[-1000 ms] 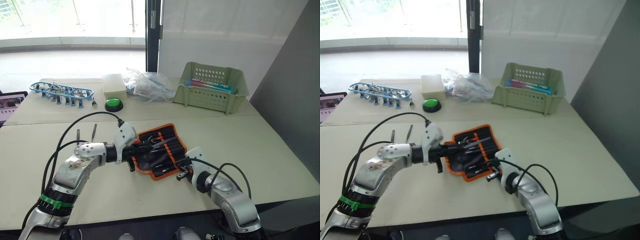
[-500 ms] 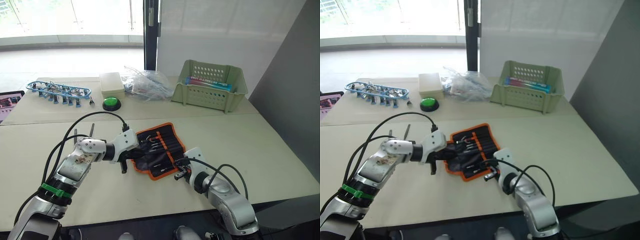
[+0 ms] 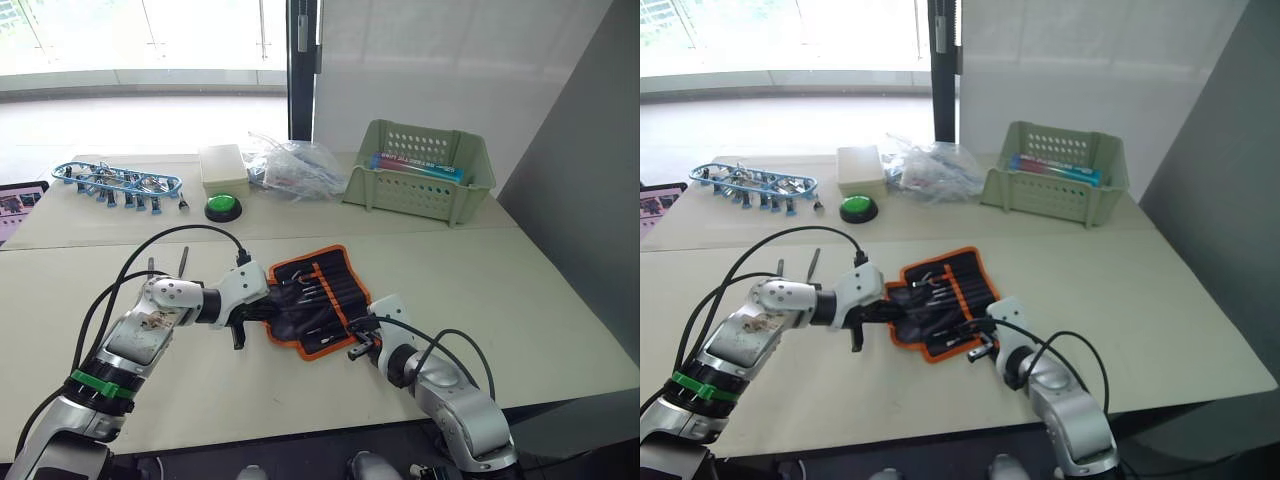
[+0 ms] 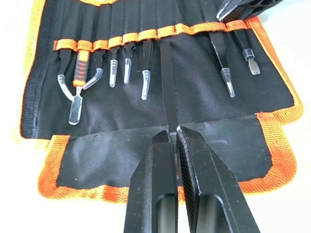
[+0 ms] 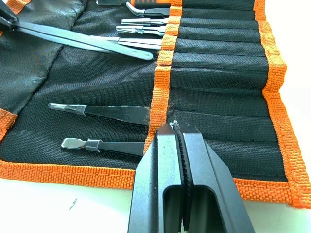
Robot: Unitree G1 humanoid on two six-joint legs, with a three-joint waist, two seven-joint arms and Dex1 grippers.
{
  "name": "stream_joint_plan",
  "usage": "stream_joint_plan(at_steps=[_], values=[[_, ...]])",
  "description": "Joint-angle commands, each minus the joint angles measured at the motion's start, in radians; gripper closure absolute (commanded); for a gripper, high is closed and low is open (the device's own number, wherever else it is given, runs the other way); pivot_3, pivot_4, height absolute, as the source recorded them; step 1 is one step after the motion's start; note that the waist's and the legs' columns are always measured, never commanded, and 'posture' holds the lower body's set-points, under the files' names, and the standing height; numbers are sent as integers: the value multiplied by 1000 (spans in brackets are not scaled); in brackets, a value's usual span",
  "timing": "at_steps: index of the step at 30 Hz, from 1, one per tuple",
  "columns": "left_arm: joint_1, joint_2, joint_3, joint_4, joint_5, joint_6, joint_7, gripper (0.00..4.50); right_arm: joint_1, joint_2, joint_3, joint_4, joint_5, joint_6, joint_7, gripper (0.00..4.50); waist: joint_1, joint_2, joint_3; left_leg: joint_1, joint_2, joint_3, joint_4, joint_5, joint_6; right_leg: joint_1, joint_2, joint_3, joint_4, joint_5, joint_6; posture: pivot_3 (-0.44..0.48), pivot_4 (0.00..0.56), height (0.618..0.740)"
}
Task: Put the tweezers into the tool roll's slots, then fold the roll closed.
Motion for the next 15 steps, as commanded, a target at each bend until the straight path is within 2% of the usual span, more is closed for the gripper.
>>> stream_joint_plan(at_steps=[1, 15], values=[[-3, -1, 2, -34, 9, -3, -10, 4474, 54, -2, 36, 93, -13, 67, -17, 4500, 0, 0, 0, 0, 0, 0, 0, 0, 0, 0, 0, 0, 0, 0, 0, 0, 150, 736], [-61, -80, -43, 35, 78, -17, 0, 4474, 69, 1, 37, 72, -7, 77, -32, 4500, 5, 0, 0, 0, 0, 0, 0, 0, 0, 1, 0, 0, 0, 0, 1, 0, 150, 736]])
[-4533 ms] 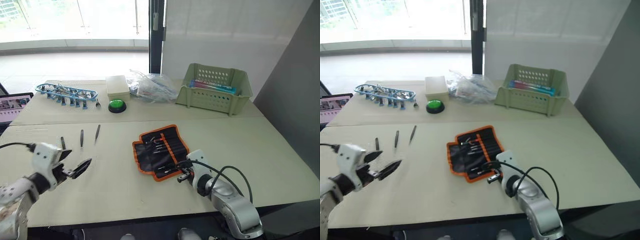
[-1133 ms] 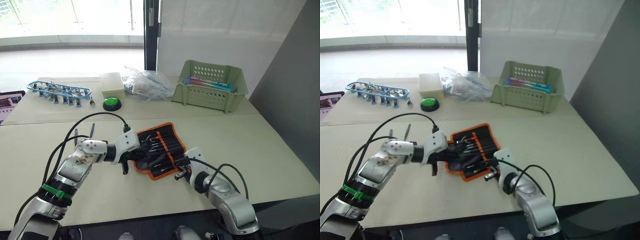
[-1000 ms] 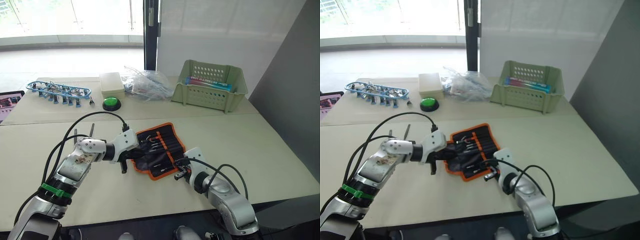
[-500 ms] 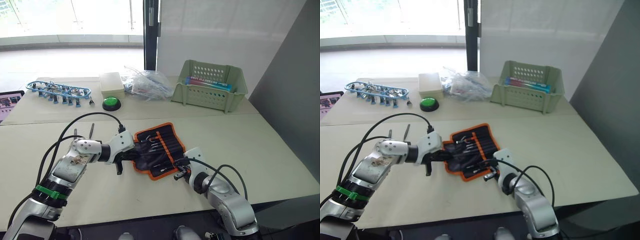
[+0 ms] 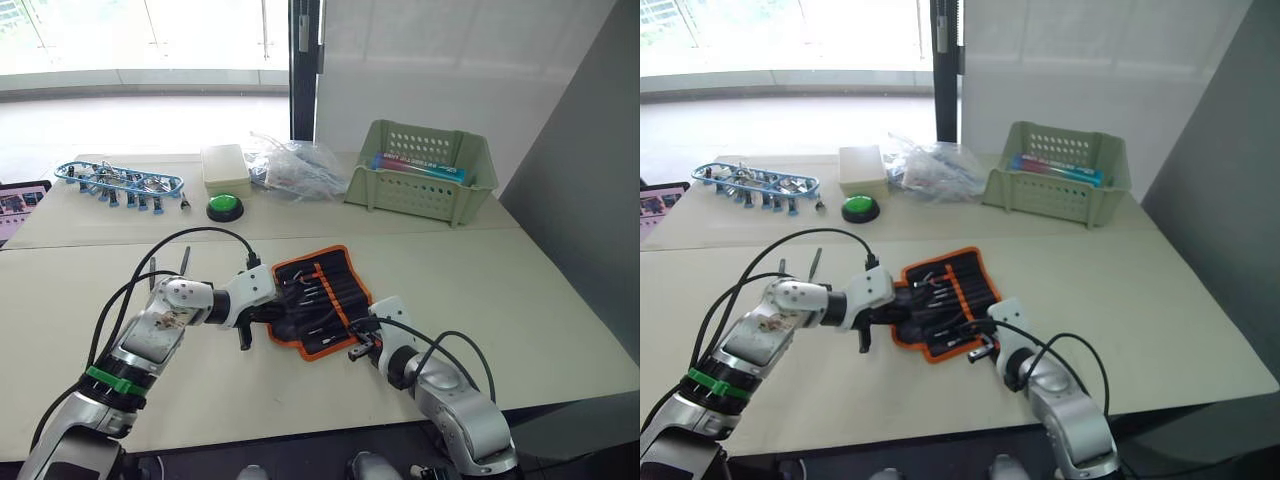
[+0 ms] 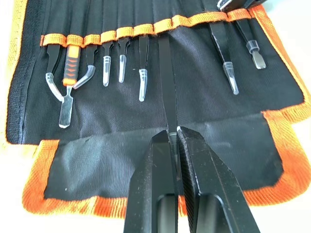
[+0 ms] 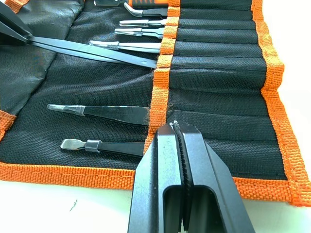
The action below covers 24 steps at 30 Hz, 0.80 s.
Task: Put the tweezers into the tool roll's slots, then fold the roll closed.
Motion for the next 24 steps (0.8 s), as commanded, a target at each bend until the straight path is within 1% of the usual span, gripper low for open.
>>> stream_joint_plan(at_steps=[1, 12, 20, 24], values=[[-35, -25, -9, -5, 17, -11, 7, 4474, 52, -2, 35, 90, -6, 78, -10, 4500, 1, 0, 0, 0, 0, 0, 0, 0, 0, 0, 0, 0, 0, 0, 0, 0, 150, 736], [-64, -125, -36, 67, 56, -20, 43, 4474, 46, 3, 36, 92, -5, 77, -14, 4500, 1, 1, 0, 0, 0, 0, 0, 0, 0, 1, 0, 0, 1, 3, 5, 0, 150, 736], [-132, -268, -69, 228, 101, -74, 102, 4474, 45, -2, 40, 88, -5, 83, -10, 4500, 6, 0, 0, 0, 0, 0, 1, 0, 0, 2, 1, 0, 1, 4, 6, 0, 150, 736], [-139, -284, -72, 281, 136, -112, 119, 4474, 48, -1, 40, 85, -4, 84, -12, 4500, 9, 4, -2, 1, -1, 0, 2, 0, 0, 2, 0, 0, 1, 4, 7, 0, 150, 736]])
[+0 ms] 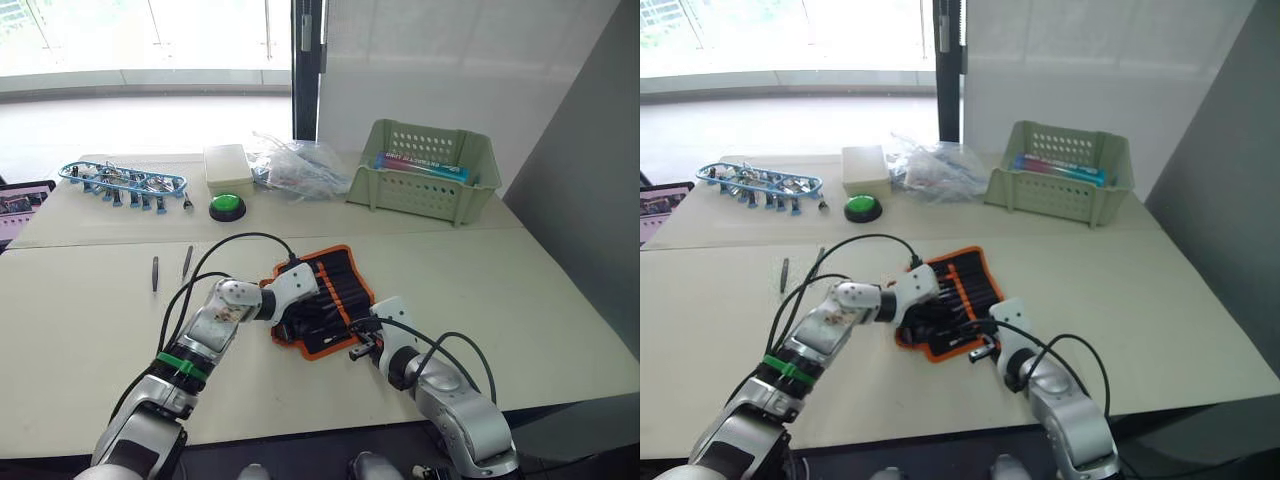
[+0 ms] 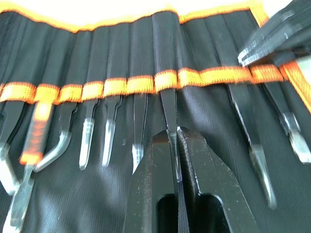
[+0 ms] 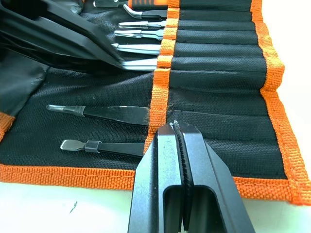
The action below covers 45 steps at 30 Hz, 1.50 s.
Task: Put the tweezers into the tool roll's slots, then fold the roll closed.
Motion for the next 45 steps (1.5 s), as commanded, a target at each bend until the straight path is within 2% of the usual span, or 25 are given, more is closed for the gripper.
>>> stream_joint_plan(at_steps=[1, 9, 19, 20, 27, 31, 34, 37, 40, 43, 45], values=[[-10, -12, -2, 27, 25, -39, 29, 4474, 43, -4, 41, 92, -3, 84, -2, 4500, 4, 2, -1, 0, 0, 0, 0, 0, 0, 0, 0, 0, 0, 0, 0, 0, 150, 736], [26, 22, 43, -14, 24, -7, 61, 4474, 41, -2, 38, 97, -1, 81, -4, 4500, 4, 3, -1, 0, 0, 0, 0, 1, 1, 0, 0, 0, 1, 1, 0, 0, 150, 736], [90, 38, 104, -170, -30, 112, 102, 4474, 29, -6, 36, 112, -3, 76, 5, 4500, -13, 4, 0, 0, 1, 0, -1, 1, 1, -1, 2, 1, 1, 1, 0, 0, 150, 736], [95, 38, 110, -181, -36, 119, 107, 3732, 29, -7, 36, 112, -4, 76, 5, 4500, -13, 4, 0, 0, 1, 0, -1, 1, 1, -1, 2, 1, 1, 1, 0, 0, 150, 736], [140, 69, 186, -310, -116, 188, 97, 1480, 18, -14, 40, 126, -5, 70, 17, 4500, -11, 5, 1, 0, 2, 0, -1, 1, 1, -1, 3, 1, 1, 1, 0, 0, 150, 736], [260, 141, 357, -480, -229, 252, 94, 117, 4, -19, 44, 145, -7, 58, 30, 4500, -19, 6, 1, 0, 3, 0, -1, 0, 1, -1, 5, 2, 1, 2, -2, 0, 150, 736], [411, 199, 519, -575, -287, 275, 114, 29, -4, -24, 43, 157, -9, 50, 38, 4500, -25, 8, 2, 2, 8, 0, -2, 0, 1, -2, 10, 4, 1, 2, -5, 0, 150, 736], [615, 214, 721, -655, -338, 240, 127, 29, -12, -32, 43, 171, -13, 40, 51, 4500, -26, 11, 4, 3, 9, 0, -4, 0, 1, -2, 12, 4, 2, 2, -9, 0, 150, 736], [793, 143, 902, -744, -399, 226, 187, 29, -24, -41, 46, 181, -13, 35, 65, 4500, -17, 7, 5, 2, 10, 0, -2, 0, 1, -2, 12, 5, 1, -1, -15, 0, 150, 736], [966, 65, 1002, -807, -409, 180, 224, 29, -37, -53, 50, 192, -10, 30, 82, 4500, -12, 5, 6, 3, 9, 0, 2, -1, 0, -4, 11, 6, -2, -1, -16, 0, 150, 736], [1058, 1, 1053, -833, -421, 142, 259, 29, -48, -63, 59, 203, -10, 27, 98, 4500, -11, 5, 6, 5, 9, 1, 2, -7, -11, -4, 11, 10, -5, -1, -17, 0, 150, 736]])
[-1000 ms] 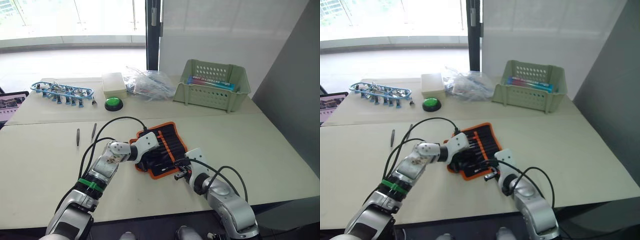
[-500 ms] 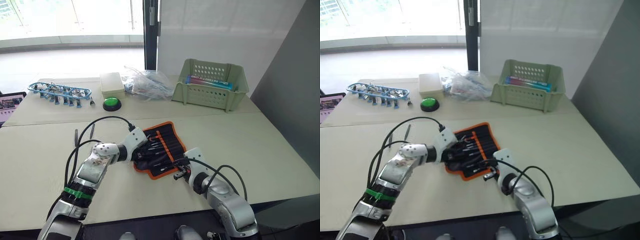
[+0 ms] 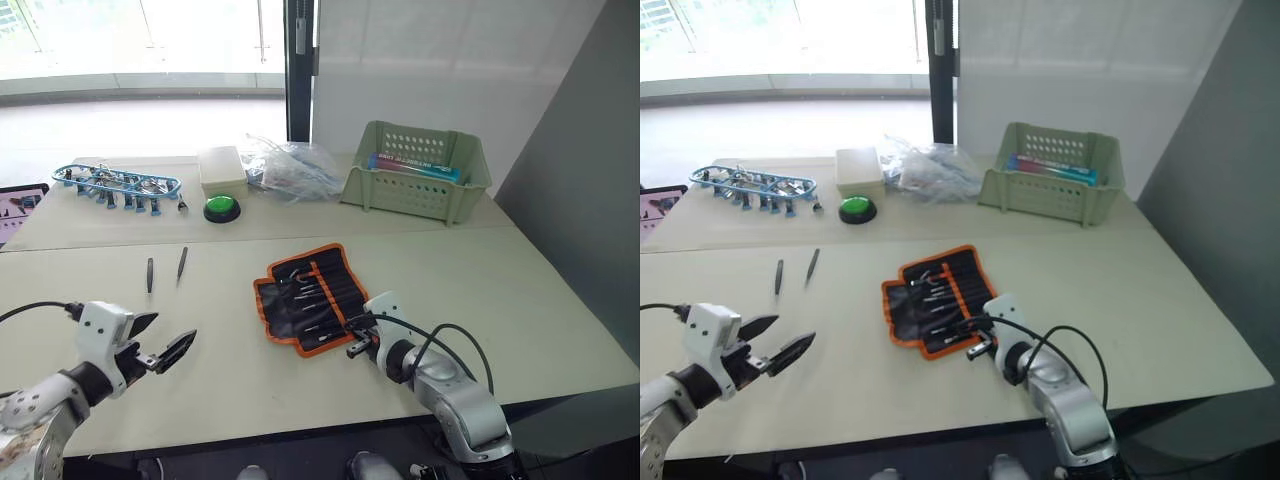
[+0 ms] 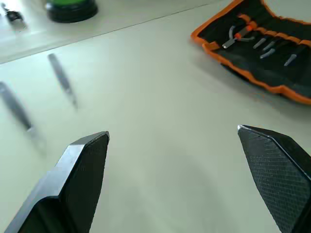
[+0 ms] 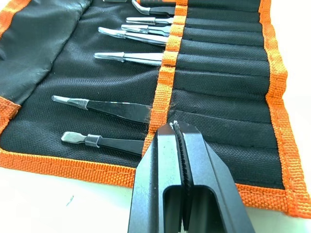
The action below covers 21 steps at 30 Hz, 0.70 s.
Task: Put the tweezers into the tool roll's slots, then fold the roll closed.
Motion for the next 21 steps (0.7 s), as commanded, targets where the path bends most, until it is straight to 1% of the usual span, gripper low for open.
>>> stream_joint_plan(at_steps=[1, 3, 6, 9, 11, 17, 21], values=[[92, -69, 86, -66, -33, -71, 57, 29, 28, -26, 47, 119, -11, 45, 26, 4500, 1, -1, 0, 0, -1, 0, 0, 0, -1, 0, 0, 1, -1, 0, 0, 0, 150, 736], [145, -116, 117, -82, -48, -86, 90, 29, 21, -34, 53, 126, -11, 42, 40, 4500, 3, -3, 0, 0, -1, 0, 1, -1, -2, -1, 0, 1, -2, 0, 0, 0, 150, 736], [196, -183, 148, -110, -84, -99, 152, 29, 8, -44, 58, 137, -11, 38, 56, 4500, 1, -3, 0, -4, -1, 0, 2, -1, -2, -5, 0, 1, -7, -1, -1, 0, 150, 736], [246, -210, 114, -125, -45, -126, 189, 29, -4, -47, 61, 149, -12, 35, 68, 4500, -1, -3, 0, -5, -1, 0, 2, -1, -2, -4, 0, 2, -13, 0, -1, 0, 150, 736], [264, -223, 96, -128, -34, -140, 213, 29, -9, -47, 64, 155, -14, 32, 76, 4500, -3, -3, 0, -5, -1, 3, 2, -1, -2, -4, 0, 4, -14, 0, -1, 0, 150, 736], [243, -219, 63, -94, -16, -158, 281, 29, -26, -42, 66, 176, -19, 27, 88, 4500, -5, -3, 0, -3, -1, 5, 1, -1, -2, -8, 2, 8, -11, 0, 0, 0, 150, 736], [156, -196, 11, -31, 22, -141, 342, 29, -35, -41, 62, 182, -20, 25, 89, 4500, -2, -3, 0, -4, -1, 5, 2, -1, -2, -11, 3, 8, -11, 0, -1, 0, 150, 736]])
